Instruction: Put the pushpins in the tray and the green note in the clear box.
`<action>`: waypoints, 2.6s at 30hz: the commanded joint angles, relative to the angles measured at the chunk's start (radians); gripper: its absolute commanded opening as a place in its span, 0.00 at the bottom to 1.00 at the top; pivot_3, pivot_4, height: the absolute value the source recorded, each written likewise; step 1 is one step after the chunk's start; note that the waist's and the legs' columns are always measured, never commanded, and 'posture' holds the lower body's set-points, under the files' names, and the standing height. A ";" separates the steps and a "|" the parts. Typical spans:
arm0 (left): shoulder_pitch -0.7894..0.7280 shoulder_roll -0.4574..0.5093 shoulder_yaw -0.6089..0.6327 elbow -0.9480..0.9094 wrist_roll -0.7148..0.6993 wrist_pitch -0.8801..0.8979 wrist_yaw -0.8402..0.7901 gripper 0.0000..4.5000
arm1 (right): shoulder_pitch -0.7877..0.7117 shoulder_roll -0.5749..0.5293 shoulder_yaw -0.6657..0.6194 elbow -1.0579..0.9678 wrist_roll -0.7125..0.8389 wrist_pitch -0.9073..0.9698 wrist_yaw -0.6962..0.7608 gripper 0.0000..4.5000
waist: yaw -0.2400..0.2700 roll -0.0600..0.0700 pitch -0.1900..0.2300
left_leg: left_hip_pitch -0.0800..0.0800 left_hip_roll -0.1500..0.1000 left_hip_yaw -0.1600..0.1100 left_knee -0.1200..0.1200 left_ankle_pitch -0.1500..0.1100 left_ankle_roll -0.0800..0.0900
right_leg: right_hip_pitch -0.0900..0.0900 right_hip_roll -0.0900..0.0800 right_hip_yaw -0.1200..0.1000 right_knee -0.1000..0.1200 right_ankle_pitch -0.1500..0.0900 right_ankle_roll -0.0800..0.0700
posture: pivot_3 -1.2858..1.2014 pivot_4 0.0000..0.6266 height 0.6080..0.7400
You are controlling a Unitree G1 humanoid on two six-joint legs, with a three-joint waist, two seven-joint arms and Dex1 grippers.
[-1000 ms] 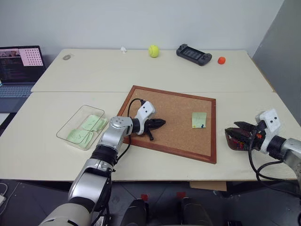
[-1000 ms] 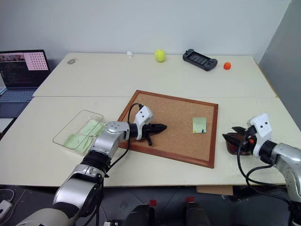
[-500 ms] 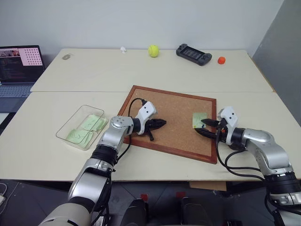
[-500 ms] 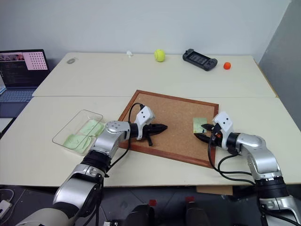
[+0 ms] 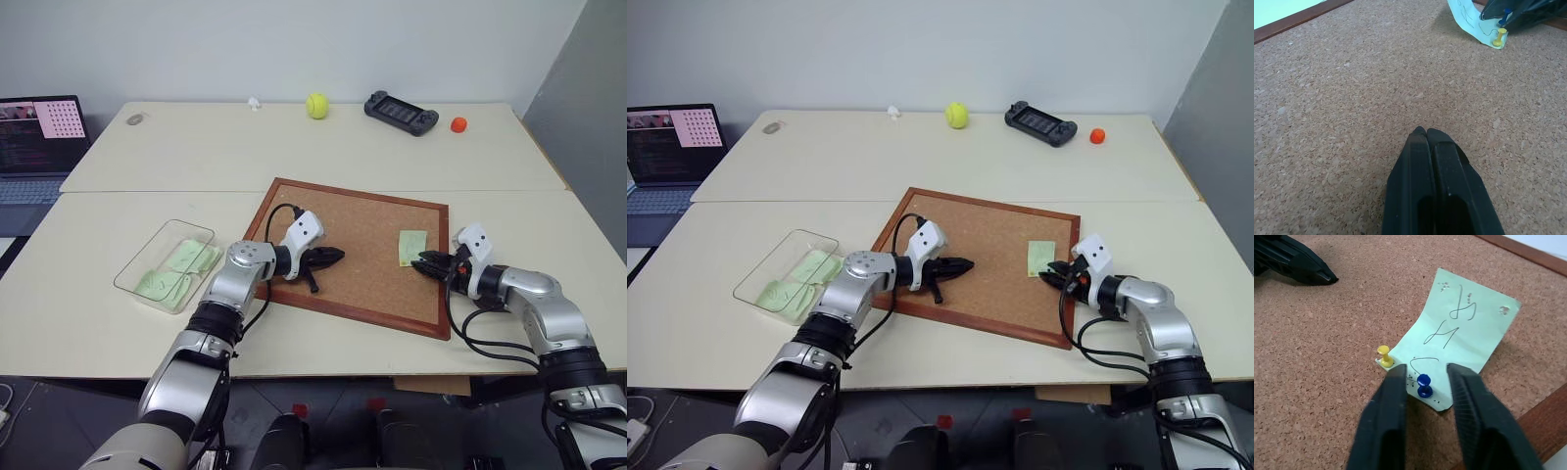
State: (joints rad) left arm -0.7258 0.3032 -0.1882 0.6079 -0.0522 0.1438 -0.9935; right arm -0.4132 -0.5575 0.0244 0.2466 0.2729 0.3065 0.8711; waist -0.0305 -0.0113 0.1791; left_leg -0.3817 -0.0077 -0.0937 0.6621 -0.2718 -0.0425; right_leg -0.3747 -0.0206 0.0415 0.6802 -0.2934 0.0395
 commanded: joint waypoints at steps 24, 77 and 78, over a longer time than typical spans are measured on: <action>0.024 -0.008 -0.039 0.009 0.020 0.025 -0.016 0.00 | 0.070 -0.047 -0.203 -0.311 0.118 0.131 -0.101 0.01 | 0.001 0.000 0.000 | -0.001 0.000 -0.003 -0.001 0.000 0.000 | -0.002 0.000 0.000 0.000 0.000 0.000 | 0.52 0.24 1.00; 0.042 -0.008 -0.043 -0.013 0.020 0.026 -0.025 0.00 | 0.263 -0.154 -0.201 -0.479 0.215 0.249 0.043 0.99 | 0.000 0.001 -0.001 | 0.000 0.000 0.001 -0.001 0.000 0.000 | 0.001 0.001 0.000 -0.001 0.000 0.001 | 0.52 0.24 1.00; 0.040 -0.007 -0.044 -0.011 0.021 0.029 -0.025 0.00 | 0.241 -0.142 -0.161 -0.477 0.205 0.238 0.052 0.99 | 0.000 0.001 -0.001 | 0.001 0.000 0.001 -0.001 0.000 0.000 | 0.001 0.001 0.000 -0.001 0.000 0.001 | 0.52 0.24 1.00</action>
State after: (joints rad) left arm -0.7071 0.3063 -0.1927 0.5824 -0.0510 0.1493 -1.0018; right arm -0.1432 -0.7033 -0.1908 -0.1967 0.4738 0.5714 0.8806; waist -0.0307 -0.0103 0.1785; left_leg -0.3812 -0.0079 -0.0931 0.6609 -0.2719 -0.0424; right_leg -0.3737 -0.0196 0.0417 0.6793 -0.2937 0.0403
